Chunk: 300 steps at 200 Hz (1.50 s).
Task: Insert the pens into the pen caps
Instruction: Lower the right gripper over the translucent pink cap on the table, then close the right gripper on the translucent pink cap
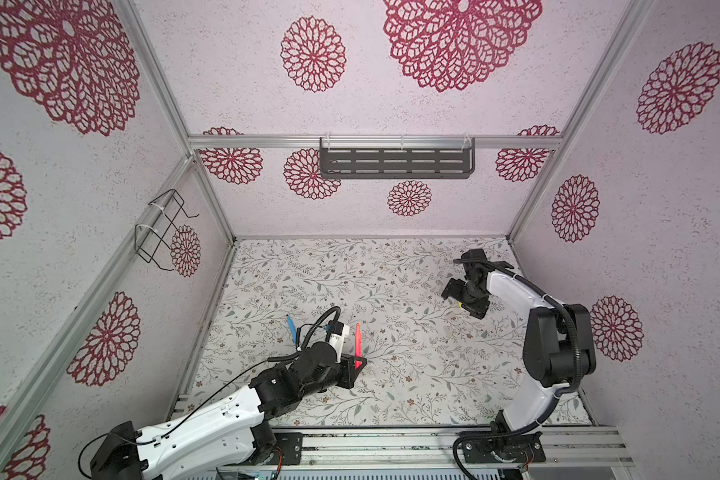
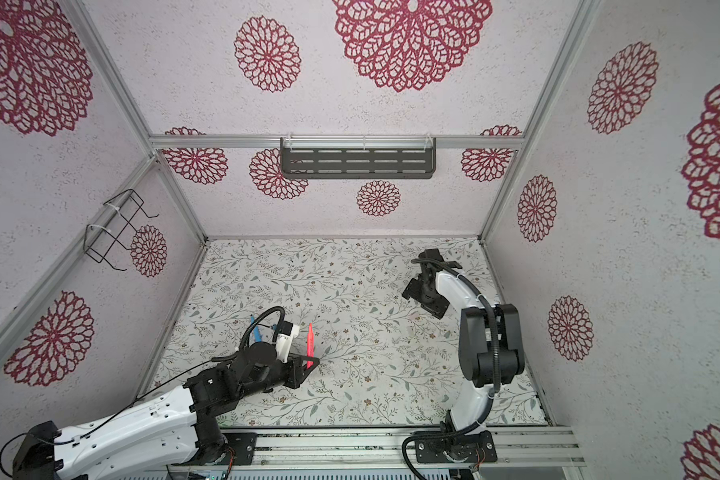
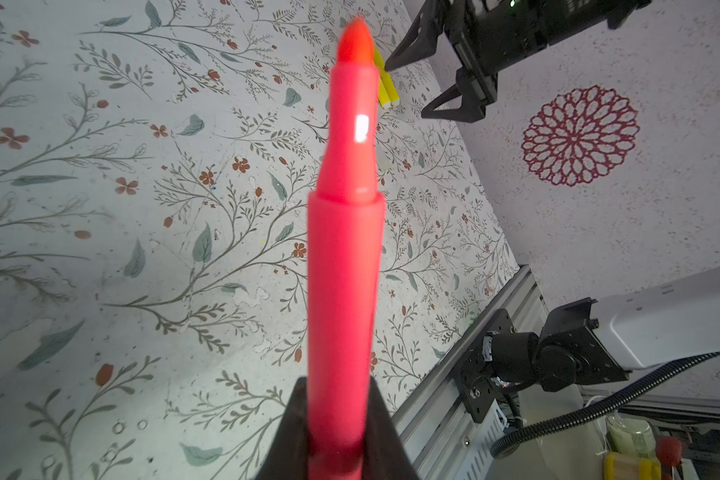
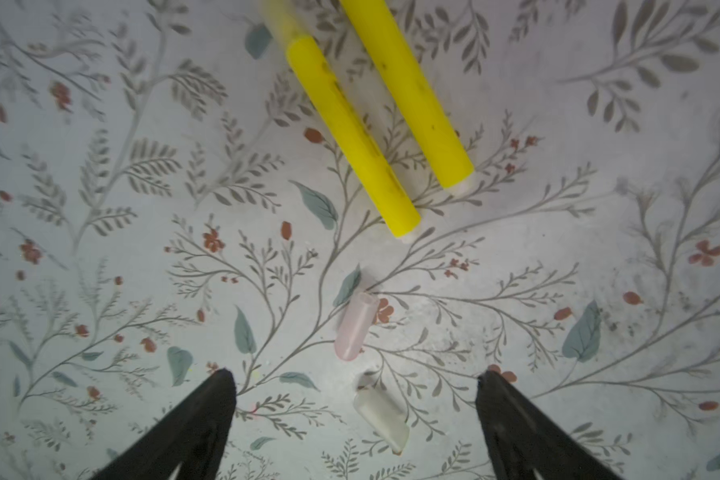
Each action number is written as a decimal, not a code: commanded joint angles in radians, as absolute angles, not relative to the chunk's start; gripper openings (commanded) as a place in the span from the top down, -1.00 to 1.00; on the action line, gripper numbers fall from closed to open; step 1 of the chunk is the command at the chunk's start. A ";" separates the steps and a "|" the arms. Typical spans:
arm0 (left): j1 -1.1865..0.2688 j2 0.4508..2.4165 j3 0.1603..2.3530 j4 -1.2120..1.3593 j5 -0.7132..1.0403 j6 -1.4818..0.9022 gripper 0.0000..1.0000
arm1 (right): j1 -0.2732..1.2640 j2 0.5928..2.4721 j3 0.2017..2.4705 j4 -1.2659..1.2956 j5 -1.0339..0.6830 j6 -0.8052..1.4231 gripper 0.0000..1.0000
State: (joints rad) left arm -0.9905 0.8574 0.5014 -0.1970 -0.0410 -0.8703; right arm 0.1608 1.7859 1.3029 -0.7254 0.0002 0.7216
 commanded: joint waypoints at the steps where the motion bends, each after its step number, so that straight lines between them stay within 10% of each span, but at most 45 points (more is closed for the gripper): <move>1: -1.003 0.823 0.481 -0.196 -0.080 -0.893 1.00 | 0.170 1.750 1.306 -0.747 -0.009 0.790 -0.78; 28: -1.004 0.814 0.475 -0.195 -0.084 -0.889 1.00 | 0.168 1.794 1.306 -0.710 -0.057 0.810 -0.40; 300: -1.003 0.778 0.449 -0.211 -0.107 -0.907 1.00 | 0.221 2.037 1.448 -0.790 0.101 0.834 0.14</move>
